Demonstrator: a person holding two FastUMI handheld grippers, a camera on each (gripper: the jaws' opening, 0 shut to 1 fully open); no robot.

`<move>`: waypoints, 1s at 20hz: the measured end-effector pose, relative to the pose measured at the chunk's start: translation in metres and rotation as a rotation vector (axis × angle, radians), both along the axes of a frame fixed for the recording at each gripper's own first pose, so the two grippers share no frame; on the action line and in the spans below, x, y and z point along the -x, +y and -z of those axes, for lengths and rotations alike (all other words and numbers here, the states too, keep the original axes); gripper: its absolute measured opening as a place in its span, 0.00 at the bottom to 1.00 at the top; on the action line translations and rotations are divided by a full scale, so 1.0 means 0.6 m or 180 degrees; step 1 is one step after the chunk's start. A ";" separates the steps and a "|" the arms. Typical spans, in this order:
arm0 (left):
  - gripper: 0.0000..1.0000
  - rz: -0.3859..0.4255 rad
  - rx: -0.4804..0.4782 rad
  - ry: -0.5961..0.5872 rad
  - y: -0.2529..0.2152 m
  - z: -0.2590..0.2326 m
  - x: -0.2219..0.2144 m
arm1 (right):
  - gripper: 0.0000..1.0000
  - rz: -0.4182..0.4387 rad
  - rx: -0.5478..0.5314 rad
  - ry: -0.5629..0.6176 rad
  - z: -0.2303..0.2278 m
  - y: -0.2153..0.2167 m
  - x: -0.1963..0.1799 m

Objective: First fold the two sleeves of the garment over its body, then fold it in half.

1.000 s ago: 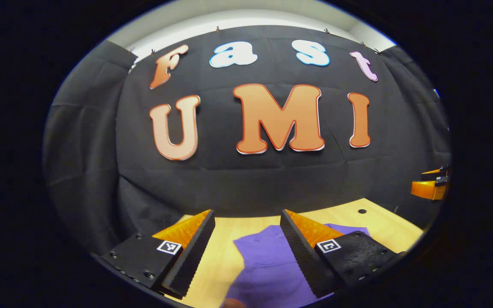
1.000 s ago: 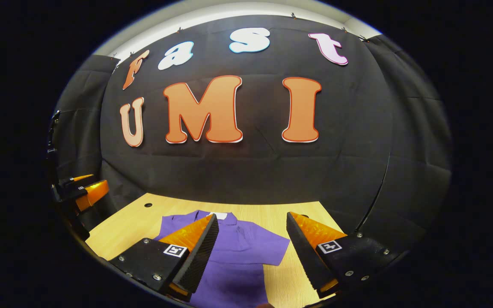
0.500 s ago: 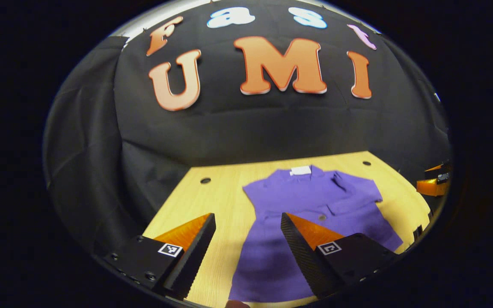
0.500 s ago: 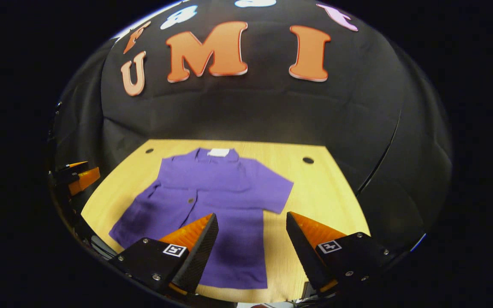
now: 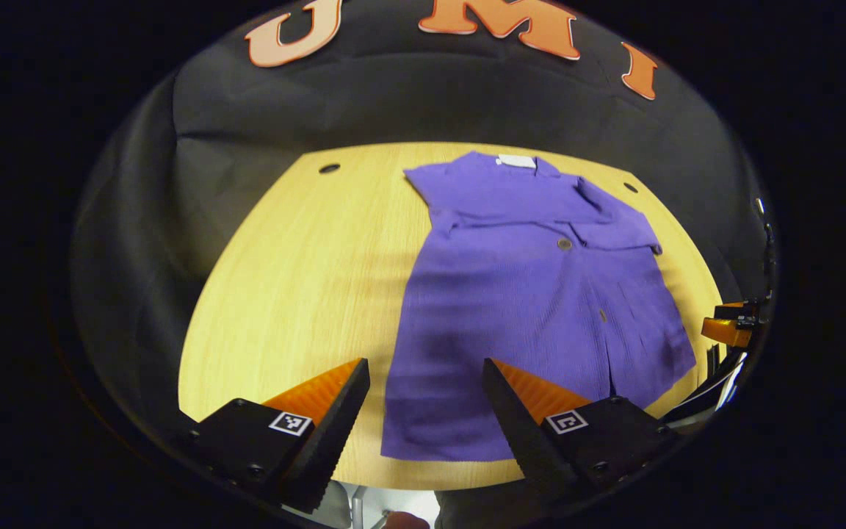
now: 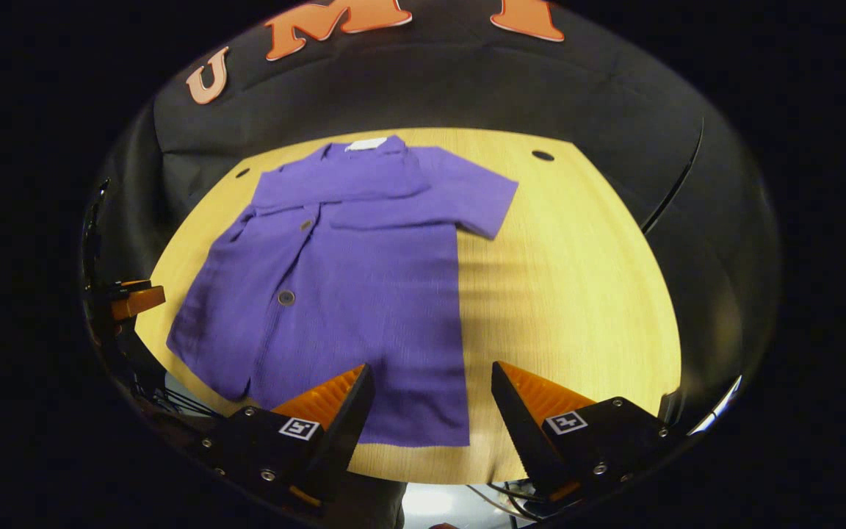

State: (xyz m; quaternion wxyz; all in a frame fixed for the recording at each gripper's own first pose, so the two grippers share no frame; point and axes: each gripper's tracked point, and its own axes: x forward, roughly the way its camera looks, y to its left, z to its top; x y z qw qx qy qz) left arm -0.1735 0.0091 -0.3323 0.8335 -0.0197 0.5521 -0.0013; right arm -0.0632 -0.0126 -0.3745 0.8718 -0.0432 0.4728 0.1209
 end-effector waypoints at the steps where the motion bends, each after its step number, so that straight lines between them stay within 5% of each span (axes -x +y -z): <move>1: 1.00 0.0025 0.0006 0.0099 0.000 0.010 0.010 | 0.96 0.0023 0.0002 0.0084 0.012 -0.001 0.008; 11: 1.00 0.0125 0.0072 0.0860 -0.002 0.112 0.102 | 0.96 0.0261 -0.0014 0.0836 0.093 -0.012 0.074; 15: 1.00 0.0020 0.0152 0.1072 -0.003 0.122 0.136 | 0.96 0.0196 0.0128 0.0876 0.103 -0.016 0.079; 20: 1.00 0.0256 0.0074 0.1139 -0.014 0.128 0.128 | 0.95 0.0169 0.0326 0.1011 0.108 -0.017 0.086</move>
